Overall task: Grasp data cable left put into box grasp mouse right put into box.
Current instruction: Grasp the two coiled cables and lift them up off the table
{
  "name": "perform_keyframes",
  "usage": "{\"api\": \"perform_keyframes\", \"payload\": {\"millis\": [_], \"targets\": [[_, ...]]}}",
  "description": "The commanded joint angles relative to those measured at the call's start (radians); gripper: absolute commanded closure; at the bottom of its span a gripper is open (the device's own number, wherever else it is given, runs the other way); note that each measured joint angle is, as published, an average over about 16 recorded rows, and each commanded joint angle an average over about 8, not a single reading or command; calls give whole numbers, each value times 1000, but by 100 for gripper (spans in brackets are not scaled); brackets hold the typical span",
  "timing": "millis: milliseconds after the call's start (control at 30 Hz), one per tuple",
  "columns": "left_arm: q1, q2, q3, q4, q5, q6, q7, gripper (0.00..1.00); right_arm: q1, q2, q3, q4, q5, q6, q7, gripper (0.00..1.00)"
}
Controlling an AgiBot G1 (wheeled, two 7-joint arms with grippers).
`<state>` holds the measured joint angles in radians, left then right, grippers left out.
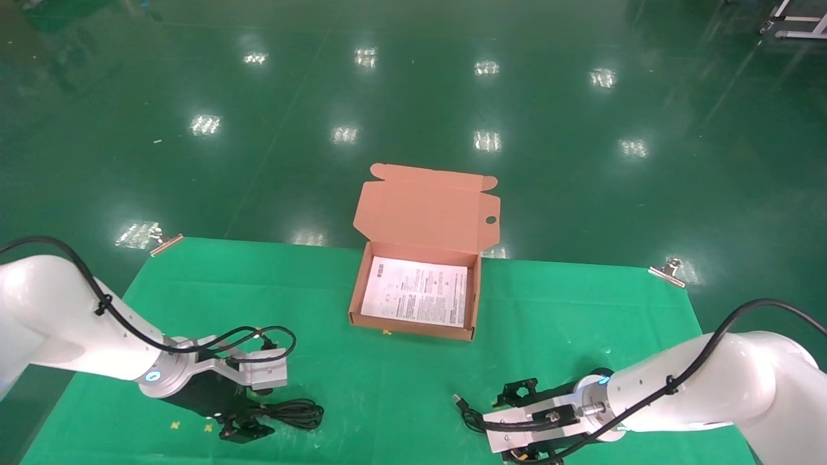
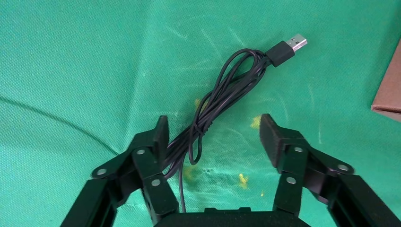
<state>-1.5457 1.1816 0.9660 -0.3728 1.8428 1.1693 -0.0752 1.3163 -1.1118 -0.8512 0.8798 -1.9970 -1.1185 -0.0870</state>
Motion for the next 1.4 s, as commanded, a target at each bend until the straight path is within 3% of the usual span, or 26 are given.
{"api": "perform_keyframes", "payload": {"millis": [33,933,1200,1400], "targets": [[0,0,0,-2,0,0,-1,100,0,0,0,1,0,0,0,100],[2,-2,0,-7,1,2,-2,100,3,8,8,8,11,-5,4,100],[-15,-27,-19,-58,-29,16,41,100,40,105,79,93,93,-30,64,100],[-67,-77,-43,-170,-48,19,65,100,104,193,148,181,110,-5,150,100]]}}
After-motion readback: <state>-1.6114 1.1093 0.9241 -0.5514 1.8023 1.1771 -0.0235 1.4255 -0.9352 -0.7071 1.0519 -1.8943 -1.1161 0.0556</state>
